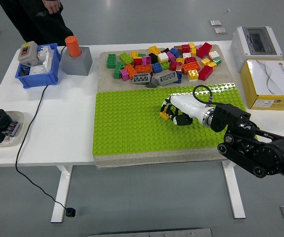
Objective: Pick up the button,place it on the desk,press the button,press the button
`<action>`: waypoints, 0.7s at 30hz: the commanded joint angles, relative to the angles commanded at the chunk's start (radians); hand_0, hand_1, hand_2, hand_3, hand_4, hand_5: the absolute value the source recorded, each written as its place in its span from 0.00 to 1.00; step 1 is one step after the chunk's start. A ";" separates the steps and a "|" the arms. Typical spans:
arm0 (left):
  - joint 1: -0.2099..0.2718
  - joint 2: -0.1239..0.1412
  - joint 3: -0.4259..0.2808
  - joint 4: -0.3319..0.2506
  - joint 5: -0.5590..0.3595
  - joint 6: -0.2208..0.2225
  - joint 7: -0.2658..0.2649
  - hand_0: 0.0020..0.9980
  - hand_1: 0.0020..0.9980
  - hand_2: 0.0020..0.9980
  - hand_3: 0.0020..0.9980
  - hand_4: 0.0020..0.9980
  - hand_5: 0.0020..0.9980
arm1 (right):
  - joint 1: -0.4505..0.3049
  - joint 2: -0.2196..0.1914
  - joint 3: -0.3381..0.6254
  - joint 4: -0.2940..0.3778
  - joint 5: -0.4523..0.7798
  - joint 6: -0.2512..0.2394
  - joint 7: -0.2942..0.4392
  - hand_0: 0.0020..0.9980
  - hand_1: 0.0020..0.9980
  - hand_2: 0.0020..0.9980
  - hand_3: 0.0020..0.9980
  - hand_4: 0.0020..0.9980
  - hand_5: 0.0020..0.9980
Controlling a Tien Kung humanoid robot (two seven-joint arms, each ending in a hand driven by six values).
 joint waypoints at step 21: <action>-0.007 0.000 -0.008 0.000 0.005 0.000 -0.004 0.67 0.65 0.69 0.76 0.75 0.49 | 0.011 0.012 0.009 -0.034 -0.019 -0.010 -0.001 0.30 0.42 0.59 0.66 0.34 0.09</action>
